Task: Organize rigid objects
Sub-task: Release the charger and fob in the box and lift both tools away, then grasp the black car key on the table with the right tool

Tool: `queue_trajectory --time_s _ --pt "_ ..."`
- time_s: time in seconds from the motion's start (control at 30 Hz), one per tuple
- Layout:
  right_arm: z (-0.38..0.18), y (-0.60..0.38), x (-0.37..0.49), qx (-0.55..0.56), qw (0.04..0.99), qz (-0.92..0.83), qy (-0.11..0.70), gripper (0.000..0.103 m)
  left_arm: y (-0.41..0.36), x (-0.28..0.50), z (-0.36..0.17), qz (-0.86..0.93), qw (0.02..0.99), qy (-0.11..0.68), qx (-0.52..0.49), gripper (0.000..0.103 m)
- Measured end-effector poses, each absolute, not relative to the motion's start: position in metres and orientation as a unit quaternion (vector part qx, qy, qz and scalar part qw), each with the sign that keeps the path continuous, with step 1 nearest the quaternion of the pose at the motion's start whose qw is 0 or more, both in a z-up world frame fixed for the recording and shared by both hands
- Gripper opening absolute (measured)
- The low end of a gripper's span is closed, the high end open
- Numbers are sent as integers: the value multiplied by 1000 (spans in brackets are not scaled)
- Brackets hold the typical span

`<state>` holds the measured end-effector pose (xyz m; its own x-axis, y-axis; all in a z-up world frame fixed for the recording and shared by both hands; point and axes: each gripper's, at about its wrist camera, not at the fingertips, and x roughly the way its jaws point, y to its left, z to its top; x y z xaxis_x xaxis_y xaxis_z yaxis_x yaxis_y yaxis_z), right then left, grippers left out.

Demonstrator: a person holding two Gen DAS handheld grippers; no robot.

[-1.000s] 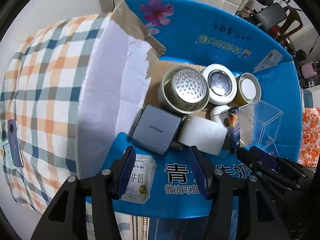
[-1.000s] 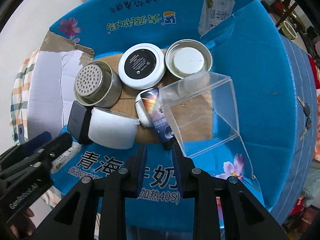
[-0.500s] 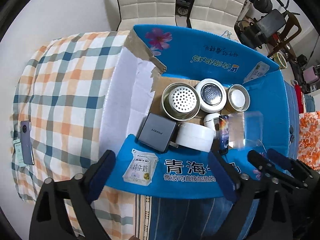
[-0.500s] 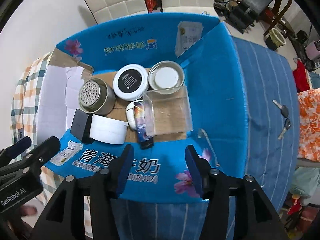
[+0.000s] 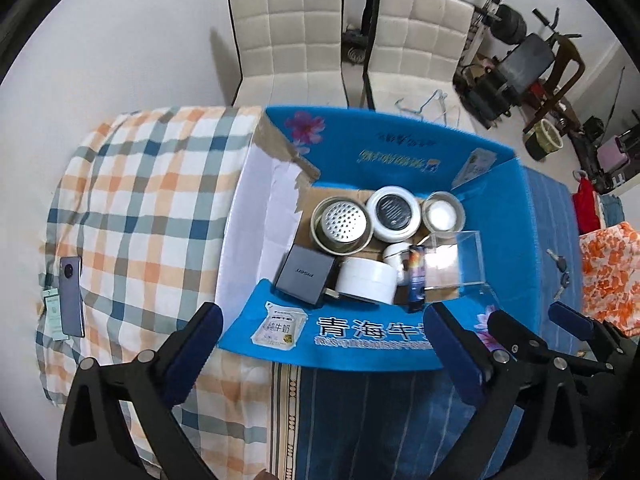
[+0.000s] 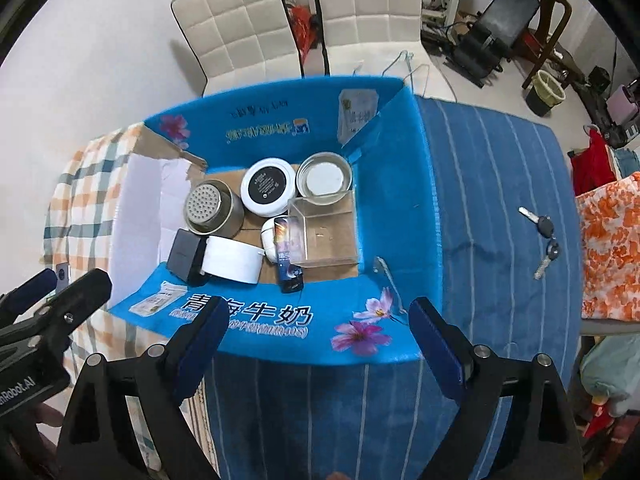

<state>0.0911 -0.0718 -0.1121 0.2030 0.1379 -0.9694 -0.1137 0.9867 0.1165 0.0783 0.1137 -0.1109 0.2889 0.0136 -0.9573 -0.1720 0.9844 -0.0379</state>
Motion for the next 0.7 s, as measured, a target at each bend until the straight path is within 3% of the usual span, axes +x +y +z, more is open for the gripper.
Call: queue_trajectory --time_s 0.4,0.7 --pt "-38 -84 50 10 805 115 582 93 97 44 -51 30 824 561 -72 103" --pt "-39 -141 65 58 808 74 582 93 66 60 -43 15 834 548 -59 103"
